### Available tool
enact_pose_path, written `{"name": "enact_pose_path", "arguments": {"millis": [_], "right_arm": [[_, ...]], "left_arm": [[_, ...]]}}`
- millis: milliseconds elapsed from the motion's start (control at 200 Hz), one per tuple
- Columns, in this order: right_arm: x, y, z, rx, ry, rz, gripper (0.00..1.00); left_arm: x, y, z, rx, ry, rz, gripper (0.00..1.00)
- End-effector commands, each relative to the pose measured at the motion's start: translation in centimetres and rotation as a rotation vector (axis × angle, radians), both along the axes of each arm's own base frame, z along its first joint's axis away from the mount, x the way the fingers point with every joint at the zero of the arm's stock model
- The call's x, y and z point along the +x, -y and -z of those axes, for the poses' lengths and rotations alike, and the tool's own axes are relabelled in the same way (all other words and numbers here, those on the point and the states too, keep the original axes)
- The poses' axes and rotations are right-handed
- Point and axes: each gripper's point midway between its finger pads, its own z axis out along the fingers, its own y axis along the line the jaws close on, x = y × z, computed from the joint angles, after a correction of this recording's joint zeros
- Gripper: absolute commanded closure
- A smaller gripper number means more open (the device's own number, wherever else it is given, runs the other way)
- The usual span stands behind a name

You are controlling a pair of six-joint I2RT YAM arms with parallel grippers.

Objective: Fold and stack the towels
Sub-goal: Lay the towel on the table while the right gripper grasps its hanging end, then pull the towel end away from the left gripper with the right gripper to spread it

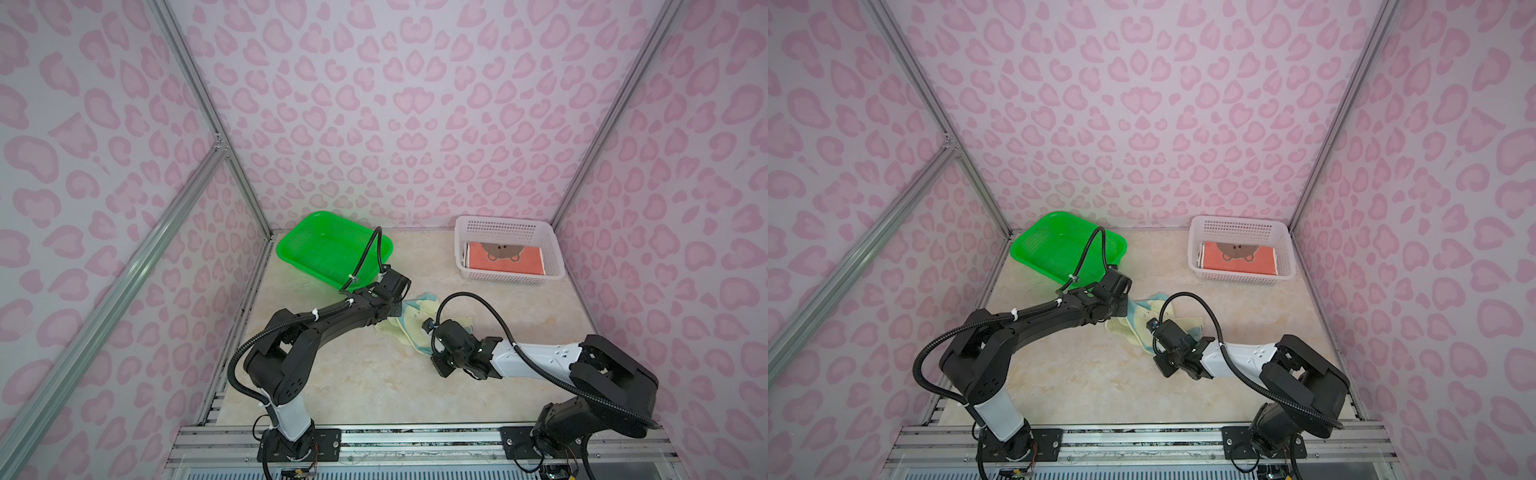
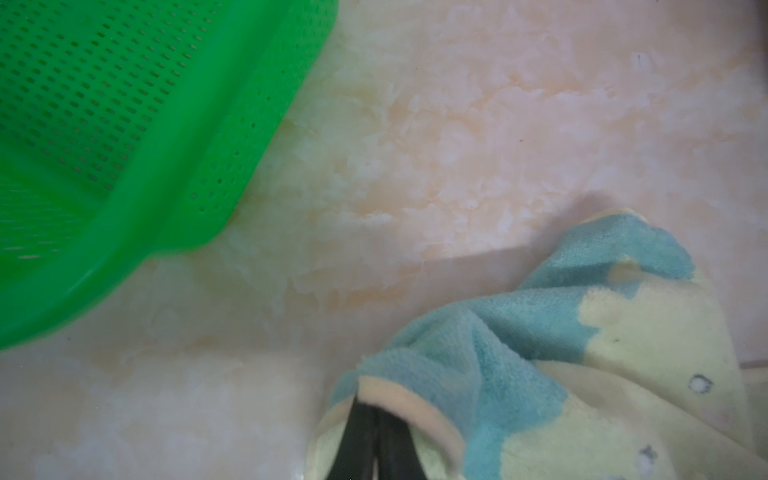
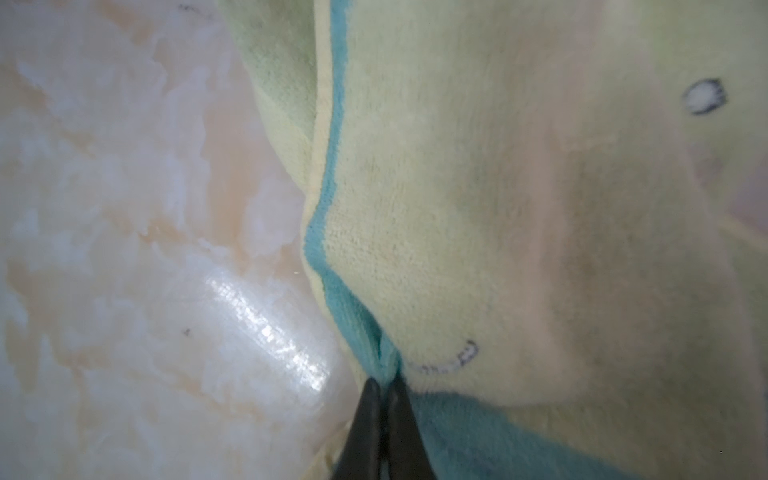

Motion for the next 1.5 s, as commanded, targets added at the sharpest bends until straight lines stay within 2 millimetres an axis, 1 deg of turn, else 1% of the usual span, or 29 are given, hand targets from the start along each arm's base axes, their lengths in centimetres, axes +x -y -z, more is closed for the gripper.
{"name": "enact_pose_path", "arguments": {"millis": [0,85,175,285,415,505,590,680,745,825,905,945,960,970,1010,1020,1070,1145,1165,1240,1250,1300,1330,1340,1390,1435,1460,1470,1495], "right_arm": [[0.6,0.9,-1.2,-0.045,0.053,0.008,1.0],[1.3,1.6,-3.0,-0.05,0.106,0.037,1.0],[2.2,2.9,-5.3,-0.072,0.177,0.081,1.0],[3.3,5.7,-8.0,-0.132,0.28,0.185,1.0],[3.8,8.2,-11.1,-0.154,0.384,0.259,1.0],[4.0,9.2,-13.7,-0.126,0.462,0.283,1.0],[4.4,9.9,-16.6,-0.081,0.527,0.3,1.0],[5.1,10.0,-18.5,-0.022,0.526,0.282,1.0],[6.1,10.2,-19.5,0.005,0.514,0.284,1.0],[7.6,9.7,-20.6,0.012,0.517,0.268,1.0],[9.3,8.3,-21.5,0.0,0.529,0.228,1.0],[10.3,7.5,-21.8,-0.005,0.537,0.208,1.0],[10.6,7.1,-21.7,-0.01,0.533,0.2,1.0],[10.8,6.9,-22.0,-0.006,0.537,0.196,1.0],[11.9,5.9,-21.7,-0.013,0.523,0.173,1.0],[12.1,5.7,-22.1,-0.006,0.528,0.171,1.0],[13.6,4.2,-21.7,-0.003,0.515,0.145,1.0],[15.7,2.0,-22.1,0.005,0.513,0.111,1.0],[16.1,1.4,-21.7,0.0,0.506,0.1,1.0],[18.1,-0.6,-21.7,0.004,0.5,0.077,1.0],[18.3,-0.8,-21.4,0.001,0.494,0.074,1.0],[19.6,-2.0,-21.2,0.004,0.49,0.071,1.0],[20.3,-2.5,-20.9,0.003,0.484,0.073,1.0],[20.5,-2.6,-20.3,-0.002,0.475,0.073,1.0],[21.6,-3.3,-19.8,0.002,0.466,0.083,1.0],[22.4,-3.8,-18.8,-0.003,0.447,0.094,1.0],[22.7,-4.0,-17.7,-0.011,0.427,0.097,1.0],[23.1,-4.2,-18.4,0.0,0.439,0.102,1.0],[23.5,-4.5,-18.2,0.006,0.433,0.106,1.0]], "left_arm": [[0.3,-0.3,-0.7,0.006,0.028,-0.004,0.98],[0.0,-0.4,-0.5,0.006,0.023,0.001,0.98],[-0.3,-0.1,-0.5,-0.005,0.01,0.018,0.98],[-1.1,1.0,-0.8,-0.028,0.0,0.075,0.98],[-2.7,2.8,-1.4,-0.009,0.018,0.173,0.98],[-3.6,3.7,-1.6,-0.019,0.024,0.217,0.98],[-4.4,4.3,-1.9,-0.052,0.036,0.235,0.98],[-5.0,4.4,-2.5,-0.098,0.051,0.234,0.98],[-5.4,4.4,-2.7,-0.122,0.053,0.232,0.98],[-5.8,4.4,-2.7,-0.138,0.051,0.23,0.98],[-6.2,4.5,-2.2,-0.14,0.034,0.235,0.98],[-6.4,4.6,-1.7,-0.139,0.024,0.238,0.98],[-6.4,4.6,-1.7,-0.14,0.022,0.237,0.98],[-6.5,4.6,-1.5,-0.139,0.018,0.237,0.98],[-6.6,4.6,-1.2,-0.14,0.009,0.237,0.98],[-6.6,4.6,-1.1,-0.141,0.009,0.236,0.98],[-6.8,4.6,-0.7,-0.142,-0.001,0.232,0.98],[-6.9,4.5,-0.4,-0.145,-0.005,0.226,0.98],[-7.0,4.5,-0.3,-0.144,-0.004,0.224,0.98],[-6.9,4.1,-0.2,-0.137,-0.002,0.213,0.98],[-7.0,4.1,-0.2,-0.134,-0.002,0.212,0.98],[-6.8,3.9,-0.2,-0.126,0.002,0.204,0.98],[-6.8,3.8,-0.1,-0.119,0.003,0.2,0.98],[-6.8,3.7,-0.1,-0.118,0.002,0.199,0.98],[-6.8,3.5,0.0,-0.108,0.005,0.189,0.98],[-6.7,3.4,0.0,-0.101,0.007,0.184,0.98],[-6.7,3.2,0.1,-0.097,0.006,0.18,0.97],[-6.7,3.2,0.1,-0.095,0.006,0.179,0.96],[-6.7,3.0,0.1,-0.09,0.006,0.174,0.95]]}}
